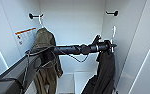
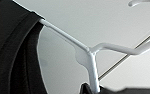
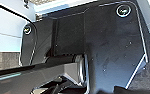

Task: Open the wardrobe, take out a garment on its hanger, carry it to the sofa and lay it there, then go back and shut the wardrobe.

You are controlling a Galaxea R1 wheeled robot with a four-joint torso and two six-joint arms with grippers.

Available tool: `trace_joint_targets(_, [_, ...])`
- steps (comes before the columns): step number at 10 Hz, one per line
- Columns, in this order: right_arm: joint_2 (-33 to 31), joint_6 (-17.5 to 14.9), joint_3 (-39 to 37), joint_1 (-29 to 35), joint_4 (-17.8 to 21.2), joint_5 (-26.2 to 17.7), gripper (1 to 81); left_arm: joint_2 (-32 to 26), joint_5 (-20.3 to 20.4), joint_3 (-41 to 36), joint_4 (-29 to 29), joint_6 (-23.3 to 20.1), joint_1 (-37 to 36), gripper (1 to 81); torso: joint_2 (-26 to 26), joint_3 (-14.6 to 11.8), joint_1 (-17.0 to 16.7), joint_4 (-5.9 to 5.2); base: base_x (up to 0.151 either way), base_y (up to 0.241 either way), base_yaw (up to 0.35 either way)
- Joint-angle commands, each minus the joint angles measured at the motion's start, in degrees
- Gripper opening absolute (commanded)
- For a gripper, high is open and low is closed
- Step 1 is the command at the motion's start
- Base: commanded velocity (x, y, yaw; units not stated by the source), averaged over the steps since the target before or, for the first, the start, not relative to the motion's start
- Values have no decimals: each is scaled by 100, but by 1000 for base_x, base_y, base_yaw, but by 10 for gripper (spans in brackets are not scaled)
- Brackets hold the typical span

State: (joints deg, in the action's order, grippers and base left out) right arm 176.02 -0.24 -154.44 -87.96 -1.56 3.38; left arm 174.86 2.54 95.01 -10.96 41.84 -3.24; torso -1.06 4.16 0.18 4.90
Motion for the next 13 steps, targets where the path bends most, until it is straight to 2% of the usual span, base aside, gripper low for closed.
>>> trace_joint_targets(1, [23,-20,64,221,24,-303,811,-179,264,-378,199,-114,-788,10,0,0,0,0,0,0,0])
trace_joint_targets(5, [23,-20,47,230,33,-303,811,-205,274,-404,191,-114,-770,10,0,0,0,0,-37,0,0])
trace_joint_targets(10, [23,-20,38,212,42,-303,811,-311,291,-563,191,-106,-752,10,2,0,-2,0,-124,0,0])
trace_joint_targets(13, [6,-20,38,203,42,-303,811,-556,493,-764,199,-114,-673,10,2,0,-2,0,-131,0,0])
